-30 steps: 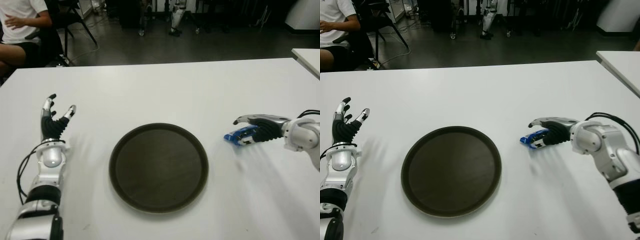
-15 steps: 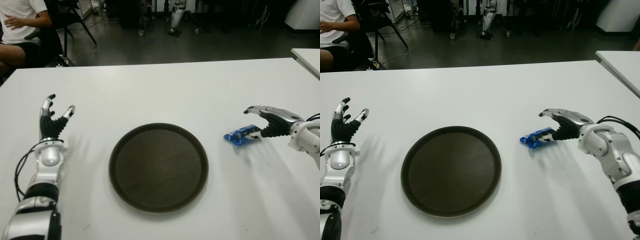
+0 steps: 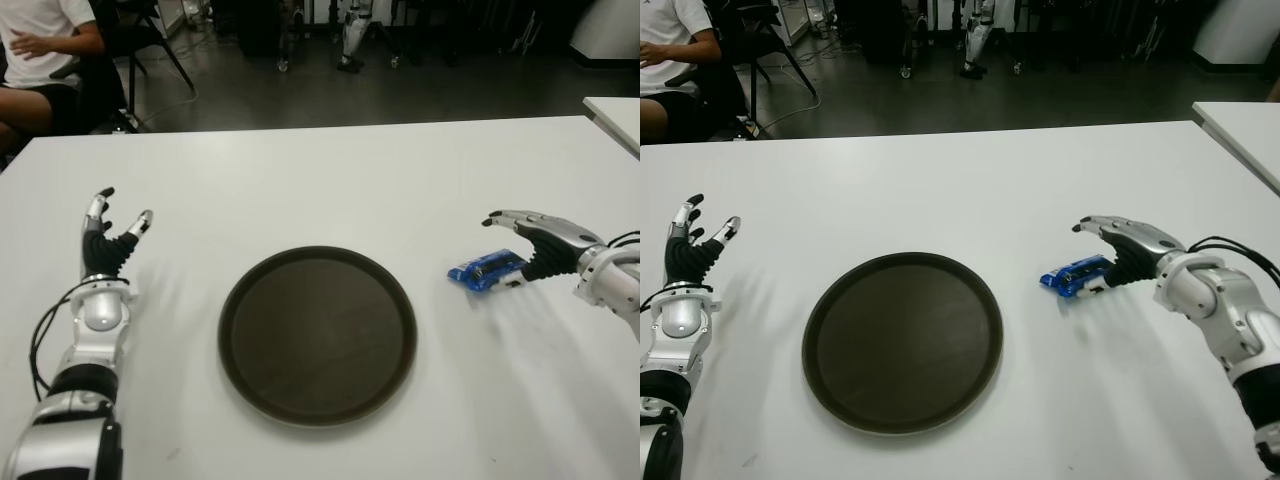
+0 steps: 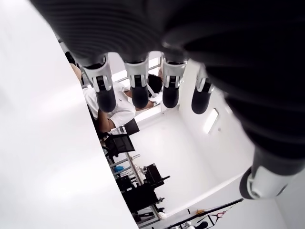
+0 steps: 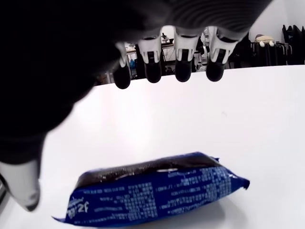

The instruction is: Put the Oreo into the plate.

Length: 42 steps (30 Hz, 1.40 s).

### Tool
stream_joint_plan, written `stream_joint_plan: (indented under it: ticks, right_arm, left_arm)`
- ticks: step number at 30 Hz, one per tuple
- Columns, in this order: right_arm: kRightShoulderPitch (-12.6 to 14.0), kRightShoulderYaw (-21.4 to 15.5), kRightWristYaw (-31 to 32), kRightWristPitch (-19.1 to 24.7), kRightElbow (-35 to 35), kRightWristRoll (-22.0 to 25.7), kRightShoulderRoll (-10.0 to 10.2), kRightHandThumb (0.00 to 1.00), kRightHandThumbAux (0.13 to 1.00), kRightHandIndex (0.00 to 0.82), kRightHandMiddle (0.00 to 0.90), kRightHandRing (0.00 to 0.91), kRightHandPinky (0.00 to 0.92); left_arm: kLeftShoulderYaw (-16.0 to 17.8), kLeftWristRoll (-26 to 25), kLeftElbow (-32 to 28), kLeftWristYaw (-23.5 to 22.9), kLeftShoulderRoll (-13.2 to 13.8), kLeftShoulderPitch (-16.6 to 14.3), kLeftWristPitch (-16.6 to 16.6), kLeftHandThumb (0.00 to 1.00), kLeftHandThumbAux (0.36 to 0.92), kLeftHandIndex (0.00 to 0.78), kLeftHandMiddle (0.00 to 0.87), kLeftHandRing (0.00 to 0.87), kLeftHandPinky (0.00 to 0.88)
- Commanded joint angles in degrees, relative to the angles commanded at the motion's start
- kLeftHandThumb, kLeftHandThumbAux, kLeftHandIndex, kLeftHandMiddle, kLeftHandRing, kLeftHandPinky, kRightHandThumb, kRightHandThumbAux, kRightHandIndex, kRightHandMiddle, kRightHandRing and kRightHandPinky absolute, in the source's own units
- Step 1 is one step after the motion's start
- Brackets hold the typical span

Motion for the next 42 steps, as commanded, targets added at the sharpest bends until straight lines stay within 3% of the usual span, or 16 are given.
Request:
stream_joint_plan:
  ticks: [16, 42]
  right_arm:
    - [1.36, 0.31, 3.11, 0.30, -1.02, 0.57, 0.26, 0.000, 0.663, 0.000, 0.000, 0.000, 0.000]
    - [1.81, 1.65, 5.96, -0.50, -0.35, 0.04, -0.13, 0.000, 0.678, 0.000, 0.000, 0.000, 0.000]
  left_arm:
    - [-0.04, -0.05, 0.50, 0.66, -0.07, -0.01, 0.52, 0.000, 0.563, 0.000, 0.010, 0.006, 0.000]
    - [-1.09, 2.06, -0.74, 2.05, 0.21, 0.75, -1.44, 0.000, 0.590, 0.003, 0.012, 0.014, 0.011]
